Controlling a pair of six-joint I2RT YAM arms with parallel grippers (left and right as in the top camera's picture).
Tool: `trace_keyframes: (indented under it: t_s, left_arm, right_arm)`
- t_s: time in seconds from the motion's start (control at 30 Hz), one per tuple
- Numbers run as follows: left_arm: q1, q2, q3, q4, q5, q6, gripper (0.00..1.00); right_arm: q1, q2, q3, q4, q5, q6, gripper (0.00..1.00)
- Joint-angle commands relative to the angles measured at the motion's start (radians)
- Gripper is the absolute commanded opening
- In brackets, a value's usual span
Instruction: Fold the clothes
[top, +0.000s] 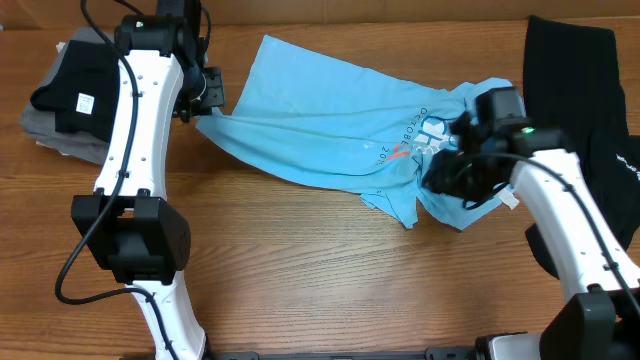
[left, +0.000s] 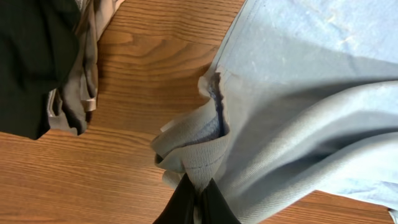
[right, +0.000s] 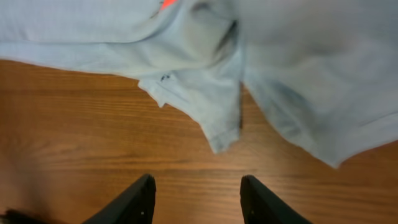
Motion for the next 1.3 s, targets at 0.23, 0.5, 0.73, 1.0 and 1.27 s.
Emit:
trace_keyframes:
  t_s: [0.23,0.5,0.73,1.0,1.27]
  left_arm:
    - [-0.001,-0.024,0.008,0.004,0.026,-0.007,0.04]
    - [-0.001,-0.024,0.008,-0.003,0.026,-0.006,0.04]
    - [-0.001,-0.024,0.008,-0.002,0.026,-0.007,0.04]
    - [-0.001,-0.024,0.008,-0.003,0.026,-0.006,0.04]
    - [-0.001,-0.024,0.008,-0.004,0.026,-0.006,0.04]
  right_arm:
    - [0.113,-0.019,-0.312,0.302,0.136,0.170,0.51]
    - [0.123,-0.007,-0.430,0.476,0.125,0.206,0.54]
    - [0.158,0.017,-0.442,0.529,0.123,0.245,0.54]
    - [0.171,0.053,-0.442,0.546,0.138,0.306,0.29]
    - [0.155,0.043,-0.423,0.494,0.198,0.357,0.04]
